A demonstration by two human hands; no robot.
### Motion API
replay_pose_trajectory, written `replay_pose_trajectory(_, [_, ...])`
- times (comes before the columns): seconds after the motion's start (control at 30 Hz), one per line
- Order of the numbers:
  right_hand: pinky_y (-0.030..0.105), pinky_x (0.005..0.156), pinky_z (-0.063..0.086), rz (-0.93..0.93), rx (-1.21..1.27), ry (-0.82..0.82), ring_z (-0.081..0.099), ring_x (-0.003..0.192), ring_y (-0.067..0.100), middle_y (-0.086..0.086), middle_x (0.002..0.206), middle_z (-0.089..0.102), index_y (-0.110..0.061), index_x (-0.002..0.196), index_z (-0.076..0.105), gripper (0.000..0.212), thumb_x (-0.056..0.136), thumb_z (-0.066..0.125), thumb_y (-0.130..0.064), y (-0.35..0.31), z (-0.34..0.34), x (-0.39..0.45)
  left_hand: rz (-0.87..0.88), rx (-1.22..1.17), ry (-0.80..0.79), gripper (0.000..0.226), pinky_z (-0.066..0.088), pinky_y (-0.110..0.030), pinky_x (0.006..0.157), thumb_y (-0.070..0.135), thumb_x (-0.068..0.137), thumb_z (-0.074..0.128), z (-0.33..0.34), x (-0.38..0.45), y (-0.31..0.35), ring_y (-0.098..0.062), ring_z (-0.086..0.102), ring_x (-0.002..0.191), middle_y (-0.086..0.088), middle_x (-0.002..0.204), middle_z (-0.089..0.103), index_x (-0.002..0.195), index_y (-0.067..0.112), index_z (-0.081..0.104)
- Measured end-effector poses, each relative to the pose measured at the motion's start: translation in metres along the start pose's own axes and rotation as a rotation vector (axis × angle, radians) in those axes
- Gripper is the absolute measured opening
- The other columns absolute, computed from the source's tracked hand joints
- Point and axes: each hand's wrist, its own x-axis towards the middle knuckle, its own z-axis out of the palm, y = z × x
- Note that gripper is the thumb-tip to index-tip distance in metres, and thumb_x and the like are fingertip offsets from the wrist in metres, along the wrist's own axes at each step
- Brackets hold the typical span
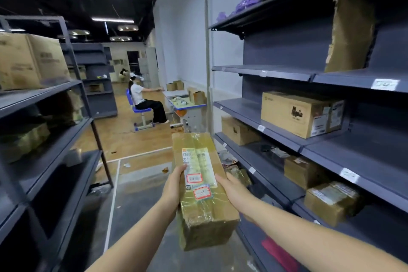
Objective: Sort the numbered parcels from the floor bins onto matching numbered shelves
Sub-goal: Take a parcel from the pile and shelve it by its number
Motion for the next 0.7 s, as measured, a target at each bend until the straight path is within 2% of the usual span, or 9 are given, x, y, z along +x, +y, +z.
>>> replay_pose_trajectory(0.13, [0.043, 0.108, 0.041, -0.009, -0.002, 0.035, 0.052, 0.125, 0.017, -0.007, 0.136, 0.056, -0.028, 0.140, 0.047, 0.047, 0.098, 0.043, -0.049, -0.034, 0.024, 0.081, 0.039, 0.070, -0.050, 0.041, 0.048, -0.047, 0.100, 0.047, 0.094, 0.045, -0.026, 0.082, 0.040, -0.030, 0.070, 0.097, -0.007, 0.101, 0.075, 0.111, 0.018, 0.069])
replay_pose_trajectory(0.23, [0.043, 0.109, 0.040, -0.003, 0.001, 0.081, 0.050, 0.128, 0.019, -0.007, 0.140, 0.053, -0.029, 0.142, 0.045, 0.069, 0.084, 0.048, -0.064, -0.055, 0.040, 0.138, 0.056, 0.085, -0.058, 0.043, 0.047, -0.046, 0.101, 0.052, 0.091, 0.046, -0.043, 0.143, 0.062, -0.026, 0.069, 0.099, -0.002, 0.103, 0.075, 0.114, 0.023, 0.069])
replay_pose_trajectory(0.27, [0.044, 0.109, 0.040, 0.001, -0.009, 0.093, 0.051, 0.128, 0.019, -0.006, 0.140, 0.053, -0.030, 0.143, 0.044, 0.069, 0.083, 0.048, -0.065, -0.057, 0.044, 0.158, 0.046, 0.089, -0.055, 0.044, 0.050, -0.044, 0.096, 0.052, 0.091, 0.047, -0.047, 0.161, 0.067, -0.026, 0.070, 0.097, -0.002, 0.102, 0.075, 0.114, 0.022, 0.069])
replay_pose_trajectory(0.37, [0.045, 0.104, 0.045, 0.013, 0.012, 0.077, 0.058, 0.117, 0.018, -0.006, 0.128, 0.062, -0.032, 0.136, 0.051, 0.045, 0.096, 0.045, -0.051, -0.062, 0.055, 0.211, 0.008, 0.067, -0.048, 0.042, 0.053, -0.033, 0.069, 0.048, 0.093, 0.047, -0.057, 0.214, 0.077, -0.025, 0.072, 0.083, -0.006, 0.096, 0.076, 0.111, 0.017, 0.069])
replay_pose_trajectory(0.43, [0.046, 0.107, 0.042, 0.028, -0.005, 0.096, 0.054, 0.123, 0.018, -0.008, 0.133, 0.058, -0.034, 0.136, 0.050, 0.052, 0.091, 0.045, -0.058, -0.069, 0.061, 0.247, -0.003, 0.054, -0.058, 0.041, 0.050, -0.030, 0.063, 0.046, 0.094, 0.047, -0.064, 0.251, 0.081, -0.024, 0.072, 0.078, -0.007, 0.093, 0.076, 0.109, 0.016, 0.069])
replay_pose_trajectory(0.5, [0.042, 0.111, 0.037, 0.013, 0.004, 0.088, 0.048, 0.126, 0.013, -0.015, 0.135, 0.053, -0.036, 0.134, 0.049, 0.047, 0.092, 0.045, -0.057, -0.074, 0.065, 0.285, -0.009, 0.045, -0.054, 0.040, 0.051, -0.031, 0.066, 0.045, 0.093, 0.049, -0.070, 0.292, 0.086, -0.024, 0.072, 0.076, -0.007, 0.091, 0.076, 0.107, 0.015, 0.070])
replay_pose_trajectory(0.57, [0.039, 0.109, 0.040, 0.008, 0.047, 0.066, 0.053, 0.120, 0.011, -0.014, 0.129, 0.057, -0.031, 0.132, 0.051, 0.036, 0.100, 0.044, -0.044, -0.078, 0.067, 0.326, -0.013, 0.039, -0.053, 0.037, 0.051, -0.032, 0.069, 0.044, 0.093, 0.050, -0.072, 0.332, 0.093, -0.024, 0.072, 0.074, -0.007, 0.088, 0.076, 0.104, 0.015, 0.071])
replay_pose_trajectory(0.63, [0.041, 0.108, 0.042, 0.009, 0.066, 0.069, 0.057, 0.120, 0.016, -0.005, 0.132, 0.060, -0.024, 0.139, 0.048, 0.043, 0.100, 0.045, -0.041, -0.083, 0.066, 0.372, -0.020, 0.038, -0.051, 0.037, 0.052, -0.033, 0.072, 0.043, 0.093, 0.050, -0.073, 0.375, 0.102, -0.026, 0.072, 0.077, -0.008, 0.089, 0.076, 0.103, 0.014, 0.071])
replay_pose_trajectory(0.7, [0.041, 0.113, 0.036, 0.020, 0.072, 0.098, 0.047, 0.131, 0.018, -0.004, 0.146, 0.048, -0.022, 0.147, 0.038, 0.062, 0.094, 0.048, -0.052, -0.093, 0.063, 0.413, -0.011, 0.070, -0.054, 0.040, 0.053, -0.032, 0.072, 0.045, 0.093, 0.050, -0.071, 0.416, 0.115, -0.028, 0.072, 0.086, -0.009, 0.094, 0.076, 0.107, 0.013, 0.070])
